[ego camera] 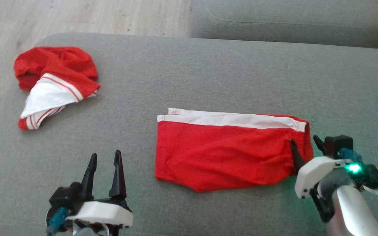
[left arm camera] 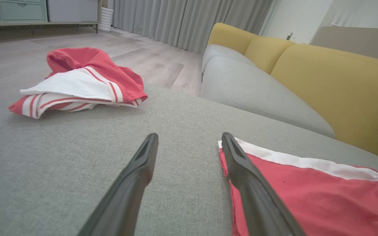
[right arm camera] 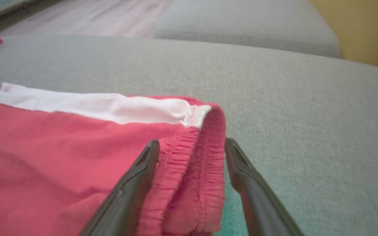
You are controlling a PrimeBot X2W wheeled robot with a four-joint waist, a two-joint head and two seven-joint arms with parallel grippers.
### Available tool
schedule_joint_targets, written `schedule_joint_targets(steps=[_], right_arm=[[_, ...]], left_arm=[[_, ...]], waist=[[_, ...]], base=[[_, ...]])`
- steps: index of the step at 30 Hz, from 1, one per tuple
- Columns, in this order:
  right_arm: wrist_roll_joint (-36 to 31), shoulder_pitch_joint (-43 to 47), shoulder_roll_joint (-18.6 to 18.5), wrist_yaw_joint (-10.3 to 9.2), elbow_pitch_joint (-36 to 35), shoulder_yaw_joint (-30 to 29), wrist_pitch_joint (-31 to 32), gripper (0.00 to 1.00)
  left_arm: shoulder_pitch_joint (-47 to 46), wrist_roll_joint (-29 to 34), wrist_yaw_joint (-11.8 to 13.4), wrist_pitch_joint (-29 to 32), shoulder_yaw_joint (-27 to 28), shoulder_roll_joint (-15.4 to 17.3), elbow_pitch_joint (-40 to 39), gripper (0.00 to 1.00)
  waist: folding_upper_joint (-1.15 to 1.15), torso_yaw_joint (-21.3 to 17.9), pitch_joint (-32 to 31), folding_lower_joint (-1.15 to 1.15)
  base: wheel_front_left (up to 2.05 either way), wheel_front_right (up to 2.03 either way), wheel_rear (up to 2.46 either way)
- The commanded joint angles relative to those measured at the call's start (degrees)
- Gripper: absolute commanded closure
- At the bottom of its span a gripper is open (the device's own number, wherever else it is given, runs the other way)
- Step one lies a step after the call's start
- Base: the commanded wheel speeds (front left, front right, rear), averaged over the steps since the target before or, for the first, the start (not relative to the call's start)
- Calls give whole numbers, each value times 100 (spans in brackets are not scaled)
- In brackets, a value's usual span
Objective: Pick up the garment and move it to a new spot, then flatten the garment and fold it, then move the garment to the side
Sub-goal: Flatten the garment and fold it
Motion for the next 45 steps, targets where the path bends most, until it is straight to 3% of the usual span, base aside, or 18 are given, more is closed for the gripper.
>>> schedule_joint_targets(steps=[1,7,11,12,13,14,15,17,24,35,40,45], right_arm=[[-113,-257,-28,43,0,-24,47,0],[-206,-339,-28,43,559,-355,211,0],[146,-460,-28,43,1045,-381,346,0],[238,-498,-28,43,1153,-365,366,12],[325,-538,-28,43,1255,-333,387,40],[410,-580,-28,43,1348,-298,410,48],[503,-623,-28,43,1439,-257,444,74],[704,-708,-28,43,1599,-197,509,100],[806,-943,-72,43,1718,-347,574,100],[1109,-695,-1094,43,994,-712,1194,100],[1415,-410,-894,43,381,-676,1580,100],[2026,-140,-544,43,-522,-271,1976,100]], left_arm=[[-100,46,46,-60,202,40,-212,0],[-82,92,61,-60,215,58,-266,0],[-54,126,78,-61,213,91,-311,0],[-44,130,82,-61,211,99,-321,0],[-34,139,86,-60,204,110,-332,0],[-25,148,94,-56,194,119,-345,0],[-14,156,102,-50,183,126,-359,0],[11,167,112,-33,160,141,-387,0],[113,220,161,24,51,163,-517,0],[206,276,250,105,-93,158,-717,0],[225,272,269,112,-111,173,-710,0],[221,267,286,118,-131,177,-693,0]], waist=[[0,101,8,0],[0,219,-24,0],[0,259,-58,0],[0,262,-69,0],[0,261,-78,0],[0,256,-87,0],[0,242,-102,0],[0,211,-129,0],[0,-2,-280,0],[0,-259,-357,0],[0,-299,-338,0],[0,-300,-346,0]], base=[[0,0,0],[0,0,0],[0,0,0],[0,0,0],[0,0,0],[0,0,0],[0,0,0],[0,0,0],[0,0,0],[0,0,0],[0,0,0],[0,0,0]])
